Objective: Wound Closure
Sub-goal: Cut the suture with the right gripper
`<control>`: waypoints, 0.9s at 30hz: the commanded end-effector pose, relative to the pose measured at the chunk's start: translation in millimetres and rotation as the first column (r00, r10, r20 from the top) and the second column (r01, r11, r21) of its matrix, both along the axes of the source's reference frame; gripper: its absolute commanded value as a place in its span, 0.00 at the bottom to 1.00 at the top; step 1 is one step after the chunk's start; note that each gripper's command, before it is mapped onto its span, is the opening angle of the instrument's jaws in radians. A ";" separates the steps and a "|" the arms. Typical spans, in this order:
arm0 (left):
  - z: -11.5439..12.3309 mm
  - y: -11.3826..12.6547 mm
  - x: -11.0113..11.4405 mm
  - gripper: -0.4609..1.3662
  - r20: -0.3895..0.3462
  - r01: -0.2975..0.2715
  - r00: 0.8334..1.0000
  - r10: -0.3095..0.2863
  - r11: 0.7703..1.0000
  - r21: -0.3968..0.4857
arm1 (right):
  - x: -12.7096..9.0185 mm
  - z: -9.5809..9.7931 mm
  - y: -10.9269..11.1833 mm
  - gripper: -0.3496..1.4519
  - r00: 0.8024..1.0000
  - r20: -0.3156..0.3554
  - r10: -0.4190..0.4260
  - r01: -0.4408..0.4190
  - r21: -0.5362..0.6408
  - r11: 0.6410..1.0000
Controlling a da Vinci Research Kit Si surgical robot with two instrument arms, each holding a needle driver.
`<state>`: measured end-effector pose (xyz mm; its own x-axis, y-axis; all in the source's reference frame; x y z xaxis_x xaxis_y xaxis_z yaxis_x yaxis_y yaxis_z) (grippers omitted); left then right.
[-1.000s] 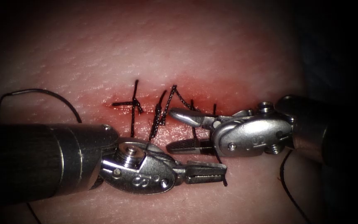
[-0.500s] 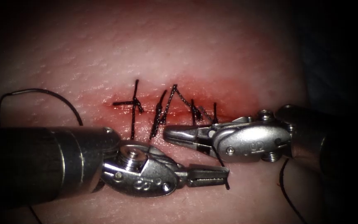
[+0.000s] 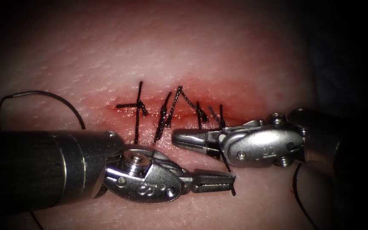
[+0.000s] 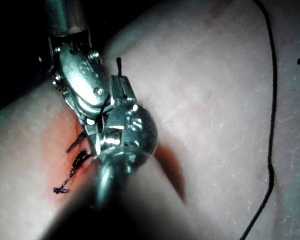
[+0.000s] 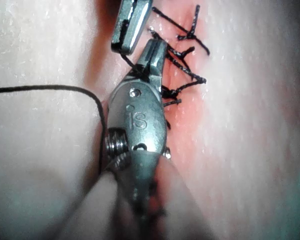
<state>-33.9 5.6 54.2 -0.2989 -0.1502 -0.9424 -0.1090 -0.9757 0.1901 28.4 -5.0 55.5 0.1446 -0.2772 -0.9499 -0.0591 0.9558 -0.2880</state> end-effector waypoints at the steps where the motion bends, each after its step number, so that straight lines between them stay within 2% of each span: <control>1: 0.0 0.0 0.0 0.06 0.000 -0.001 1.000 0.001 1.000 0.000 | 0.0 0.0 0.0 0.00 1.000 -0.001 0.003 -0.003 0.000 1.000; 3: 0.0 0.0 0.0 0.06 0.000 -0.001 1.000 0.001 1.000 0.000 | 0.1 0.0 0.2 0.00 1.000 0.000 0.005 -0.005 0.001 1.000; 4: 0.0 0.0 0.0 0.06 0.000 -0.001 1.000 0.001 1.000 0.000 | 0.1 -0.1 0.3 0.09 1.000 0.000 0.005 -0.005 0.002 1.000; 6: 0.0 0.0 0.0 0.06 0.000 -0.001 1.000 0.001 1.000 0.000 | 0.1 -0.1 0.6 0.44 1.000 -0.005 0.013 -0.013 0.003 1.000; 7: 0.0 0.0 0.0 0.06 0.000 -0.001 1.000 0.001 1.000 0.000 | 0.1 -0.2 0.6 0.55 1.000 -0.008 0.018 -0.018 0.003 1.000; 8: 0.0 0.0 0.0 0.06 0.000 -0.001 1.000 0.001 1.000 0.000 | 0.1 -0.2 0.8 0.71 0.999 -0.018 0.034 -0.034 0.008 0.999; 9: 0.0 0.0 0.0 0.06 0.000 -0.001 1.000 0.001 1.000 0.000 | 0.1 -0.3 1.0 0.82 0.999 -0.022 0.049 -0.049 0.002 0.999; 10: 0.0 0.0 0.1 0.06 0.000 -0.002 1.000 0.002 1.000 0.000 | 0.0 -0.4 1.1 0.87 0.998 -0.024 0.056 -0.056 -0.010 0.998; 14: 0.0 0.0 0.1 0.06 0.000 -0.002 1.000 0.002 1.000 0.000 | -0.2 -0.6 1.2 0.93 0.998 -0.026 0.056 -0.057 -0.031 0.998; 23: -0.5 0.0 0.0 0.06 -0.002 -0.005 1.000 0.005 1.000 -0.009 | -1.1 -0.6 1.5 0.94 0.998 -0.020 0.058 -0.059 -0.034 0.998; 27: -1.4 -0.2 -0.4 0.06 0.002 -0.008 1.000 0.008 1.000 -0.005 | -2.0 -0.8 2.1 0.94 0.996 0.000 0.085 -0.085 -0.042 0.995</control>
<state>-34.4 5.4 52.5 -0.2949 -0.1613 -0.9418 -0.1027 -0.9746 0.1990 26.1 -2.7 54.8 0.1730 -0.3036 -0.9370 -0.1425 0.9336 -0.3288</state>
